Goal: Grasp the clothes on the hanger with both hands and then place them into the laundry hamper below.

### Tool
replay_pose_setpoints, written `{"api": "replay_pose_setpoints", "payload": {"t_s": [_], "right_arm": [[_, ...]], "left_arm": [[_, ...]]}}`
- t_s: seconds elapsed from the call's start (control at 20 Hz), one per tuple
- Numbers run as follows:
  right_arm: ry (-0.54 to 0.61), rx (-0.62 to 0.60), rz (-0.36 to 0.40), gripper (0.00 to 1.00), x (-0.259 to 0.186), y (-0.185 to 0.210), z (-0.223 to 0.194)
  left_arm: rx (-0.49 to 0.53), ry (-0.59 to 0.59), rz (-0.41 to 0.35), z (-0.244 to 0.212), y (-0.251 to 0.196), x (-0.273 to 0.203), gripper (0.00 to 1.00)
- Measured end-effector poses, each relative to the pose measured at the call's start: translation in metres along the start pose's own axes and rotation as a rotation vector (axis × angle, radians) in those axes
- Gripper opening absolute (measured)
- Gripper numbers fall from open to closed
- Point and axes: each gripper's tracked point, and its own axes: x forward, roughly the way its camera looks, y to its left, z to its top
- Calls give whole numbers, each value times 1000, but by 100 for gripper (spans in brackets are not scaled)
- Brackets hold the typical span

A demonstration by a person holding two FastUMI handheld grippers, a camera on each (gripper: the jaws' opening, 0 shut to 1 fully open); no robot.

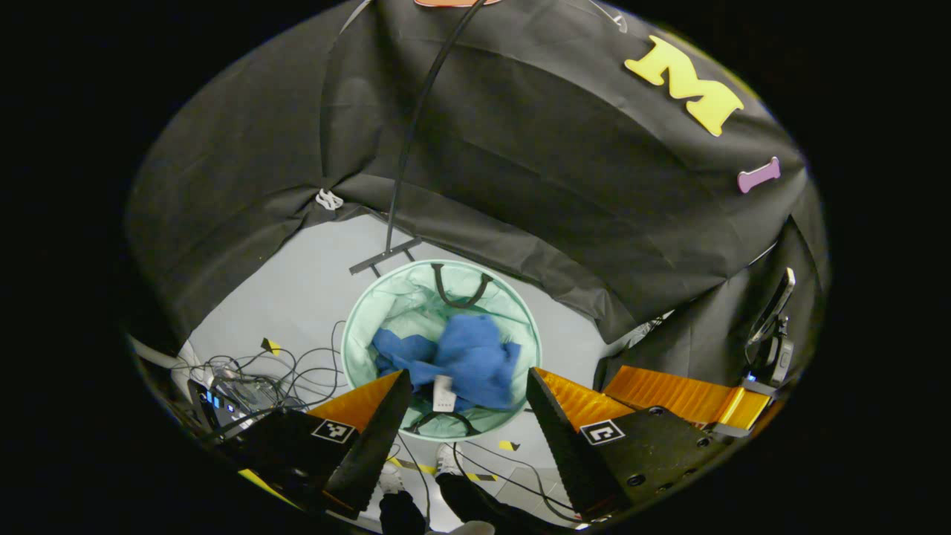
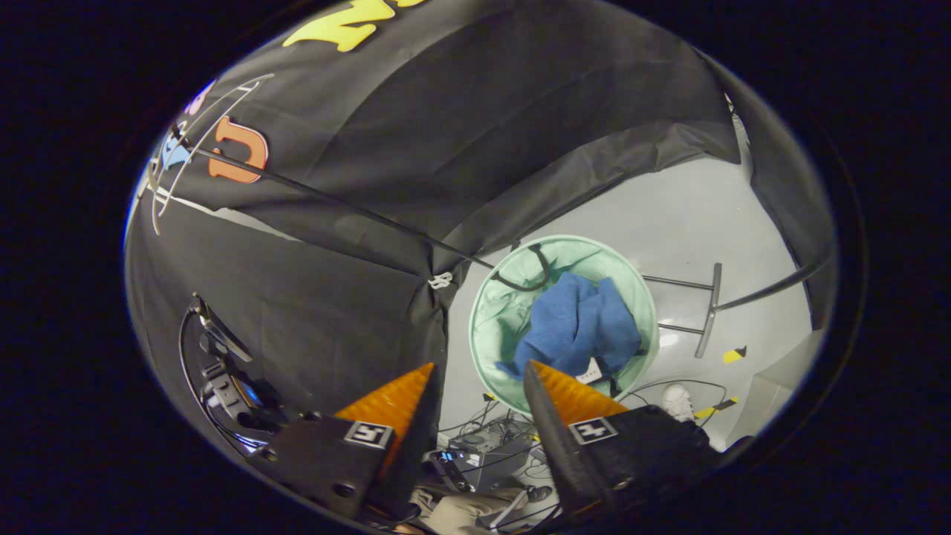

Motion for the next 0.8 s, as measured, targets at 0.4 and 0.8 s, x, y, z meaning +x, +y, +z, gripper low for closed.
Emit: {"api": "replay_pose_setpoints", "payload": {"t_s": [0.4,0.8], "right_arm": [[-122,-38,9,89,-52,30,10],[-416,-315,108,91,-166,109,3]], "left_arm": [[32,-67,2,5,10,-42,94],[189,-376,-108,62,-29,-173,94]]}}
